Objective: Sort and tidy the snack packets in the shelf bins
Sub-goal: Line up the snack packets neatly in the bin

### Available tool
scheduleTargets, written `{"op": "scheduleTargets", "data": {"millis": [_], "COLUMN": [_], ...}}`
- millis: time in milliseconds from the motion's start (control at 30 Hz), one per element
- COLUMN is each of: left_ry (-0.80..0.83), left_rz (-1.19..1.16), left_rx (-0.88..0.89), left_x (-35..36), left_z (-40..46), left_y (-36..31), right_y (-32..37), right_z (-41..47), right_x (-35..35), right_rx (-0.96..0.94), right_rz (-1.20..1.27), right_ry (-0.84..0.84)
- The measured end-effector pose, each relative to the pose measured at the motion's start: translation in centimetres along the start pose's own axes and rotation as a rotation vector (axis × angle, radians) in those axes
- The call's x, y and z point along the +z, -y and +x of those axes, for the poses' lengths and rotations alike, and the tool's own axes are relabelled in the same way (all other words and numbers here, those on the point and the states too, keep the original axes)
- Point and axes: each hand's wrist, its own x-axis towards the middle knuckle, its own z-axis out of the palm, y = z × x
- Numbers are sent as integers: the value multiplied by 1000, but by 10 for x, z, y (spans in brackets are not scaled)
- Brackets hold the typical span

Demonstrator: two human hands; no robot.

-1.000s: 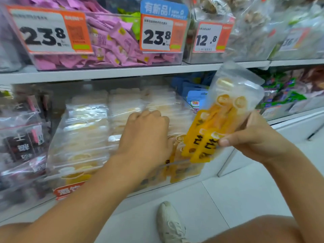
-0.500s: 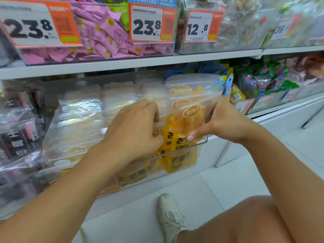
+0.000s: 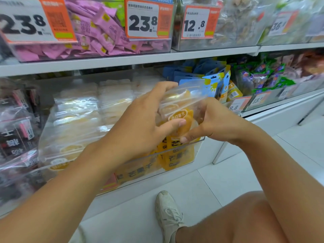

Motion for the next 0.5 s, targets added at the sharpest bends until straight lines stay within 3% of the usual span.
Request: {"op": "scheduleTargets", "data": {"millis": [133, 333, 400, 500], "left_ry": [59, 130, 50, -204], "left_rz": [66, 222, 321, 562], "left_rx": [11, -92, -57, 233], "left_x": [2, 5, 2, 11], "left_z": [4, 1, -7, -27], "left_y": [2, 7, 3, -5], "right_y": [5, -2, -4, -4], "right_z": [0, 6, 6, 5], "right_x": [-9, -8, -9, -13], "right_rx": [-151, -118, -119, -99], "right_rz": [-60, -127, -137, -146], "right_ry": [-207, -144, -158, -170]}}
